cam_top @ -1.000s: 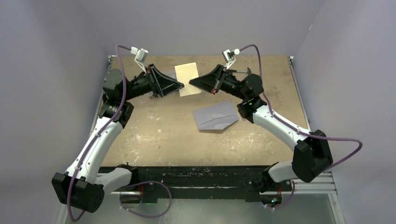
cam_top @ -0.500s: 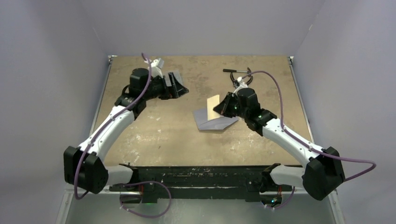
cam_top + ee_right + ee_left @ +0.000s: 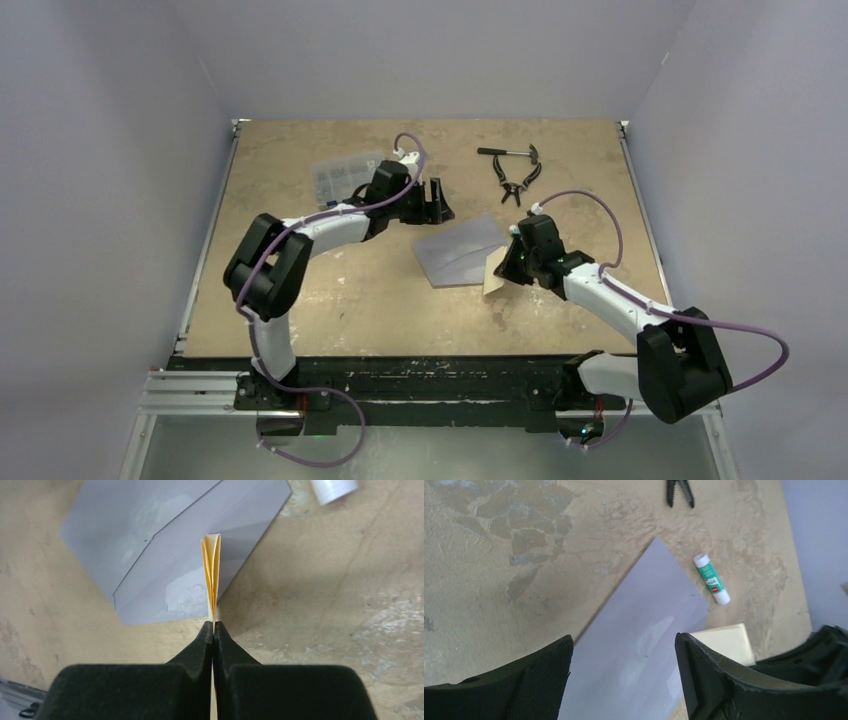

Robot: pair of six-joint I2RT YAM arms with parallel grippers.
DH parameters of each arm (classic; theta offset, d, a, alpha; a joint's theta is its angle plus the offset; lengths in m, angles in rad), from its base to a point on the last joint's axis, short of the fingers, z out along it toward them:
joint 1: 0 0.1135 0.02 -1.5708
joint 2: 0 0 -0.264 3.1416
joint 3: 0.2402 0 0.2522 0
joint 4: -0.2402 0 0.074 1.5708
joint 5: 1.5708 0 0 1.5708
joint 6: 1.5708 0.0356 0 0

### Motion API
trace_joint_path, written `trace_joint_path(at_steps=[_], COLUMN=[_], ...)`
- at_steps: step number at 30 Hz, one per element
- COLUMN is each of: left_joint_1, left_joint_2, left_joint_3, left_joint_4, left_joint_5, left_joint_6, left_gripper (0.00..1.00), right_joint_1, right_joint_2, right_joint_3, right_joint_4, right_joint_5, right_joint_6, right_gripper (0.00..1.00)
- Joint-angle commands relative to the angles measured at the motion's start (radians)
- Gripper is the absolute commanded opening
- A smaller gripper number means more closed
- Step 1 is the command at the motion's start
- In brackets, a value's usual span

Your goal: Place the letter into the envelope and seal it

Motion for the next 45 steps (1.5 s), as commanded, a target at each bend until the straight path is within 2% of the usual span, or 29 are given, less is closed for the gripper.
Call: trace_joint_path(at_steps=[1, 5, 9, 16, 18, 22, 26, 29, 32, 37, 41, 45], left_joint_1=[-0.007, -0.015, -0.030, -0.039, -0.040, -0.047, -0.049, -0.048, -0.047, -0.047, -0.047, -0.047], left_joint_2=[0.093, 0.138, 0.115, -0.017, -0.054, -0.127, -0.183, -0.241, -0.313, -0.334, -0.265, -0.204], left_joint_3=[0.052, 0.045, -0.017, -0.197, -0.226, -0.305, -0.347, -0.336, -0.279, -0.198, -0.171, -0.166], left_joint_4=[0.072, 0.052, 0.005, -0.087, -0.116, -0.114, -0.165, -0.236, -0.296, -0.316, -0.305, -0.292], left_joint_5=[-0.094, -0.139, -0.204, -0.291, -0.321, -0.289, -0.307, -0.386, -0.470, -0.495, -0.458, -0.444], left_joint_6=[0.027, 0.045, 0.100, 0.120, 0.102, 0.072, 0.053, 0.037, 0.044, 0.054, 0.005, -0.070], left_gripper=[0.72, 0.70, 0.69, 0.66, 0.65, 0.63, 0.59, 0.59, 0.60, 0.63, 0.63, 0.62], right_joint_1=[-0.008, -0.014, -0.020, -0.028, -0.031, -0.032, -0.031, -0.033, -0.033, -0.033, -0.033, -0.033], right_joint_2=[-0.021, 0.026, 0.069, 0.089, 0.151, 0.257, 0.279, 0.236, 0.189, 0.153, 0.158, 0.196], right_joint_3=[-0.019, -0.025, 0.007, 0.077, 0.109, 0.160, 0.181, 0.222, 0.347, 0.457, 0.431, 0.344], right_joint_4=[-0.016, 0.016, 0.051, 0.196, 0.204, 0.226, 0.225, 0.185, 0.080, -0.006, 0.040, 0.191], right_joint_5=[0.082, 0.091, 0.088, 0.042, 0.039, -0.016, -0.028, -0.023, 0.007, 0.030, -0.032, -0.145], right_joint_6=[0.011, 0.001, -0.046, -0.292, -0.321, -0.349, -0.350, -0.342, -0.362, -0.372, -0.278, -0.175], right_gripper=[0.00, 0.00, 0.00, 0.00, 0.00, 0.00, 0.00, 0.00, 0.00, 0.00, 0.00, 0.00])
